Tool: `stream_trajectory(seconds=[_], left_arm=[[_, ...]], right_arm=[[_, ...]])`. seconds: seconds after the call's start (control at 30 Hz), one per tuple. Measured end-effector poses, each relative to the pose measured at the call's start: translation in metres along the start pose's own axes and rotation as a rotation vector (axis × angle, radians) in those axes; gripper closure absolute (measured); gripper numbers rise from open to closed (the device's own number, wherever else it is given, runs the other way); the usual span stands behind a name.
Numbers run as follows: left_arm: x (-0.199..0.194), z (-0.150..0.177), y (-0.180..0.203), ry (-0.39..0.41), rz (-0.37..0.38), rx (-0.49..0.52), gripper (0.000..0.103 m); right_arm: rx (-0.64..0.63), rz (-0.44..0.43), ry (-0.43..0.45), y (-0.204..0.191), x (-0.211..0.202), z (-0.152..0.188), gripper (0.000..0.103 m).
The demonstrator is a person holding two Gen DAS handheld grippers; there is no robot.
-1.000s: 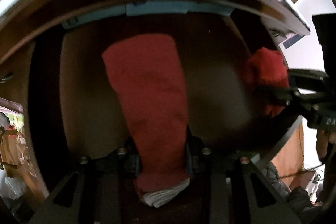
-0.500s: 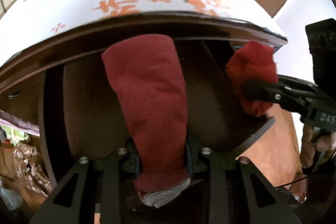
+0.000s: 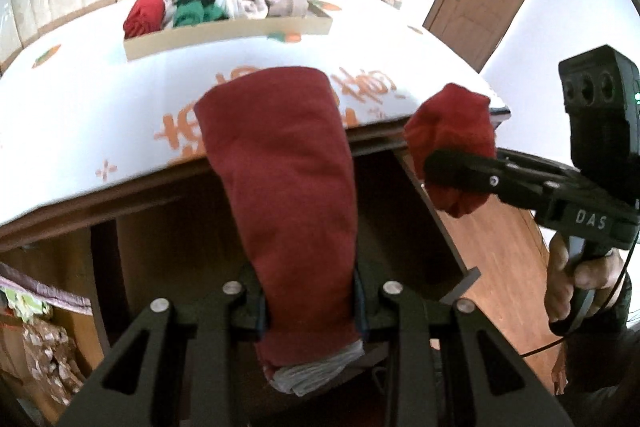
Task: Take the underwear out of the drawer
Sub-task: 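Lift the red sock and dark red cloth out of the drawer toward the tray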
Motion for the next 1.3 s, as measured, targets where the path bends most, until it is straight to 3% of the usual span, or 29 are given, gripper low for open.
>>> stream_trajectory(seconds=[0.43,0.73,1.3], left_arm=[[-0.014,-0.052,0.009,0.077,-0.082,0.052,0.073],[-0.026,-0.084,0.007,0.151,-0.146,0.045,0.073],[-0.033,-0.123,-0.010,0.255,-0.283,0.011,0.073]], right_arm=[[-0.069,0.046,0.122,-0.013,-0.025,-0.050,0.068],[-0.088,0.091,0.217,-0.022,-0.032,-0.076,0.068],[-0.133,0.159,0.311,-0.033,-0.034,-0.115,0.068]])
Point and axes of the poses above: each gripper's, at about its wrist camera, not at the fingertips, and x roughly the way its jaws point, y to its right, z to its underside, the point moved 1 cm from there along x, roughly the way its jaws point, and after that the axes turned 10 degrees about -y, right-handed, at the moved point
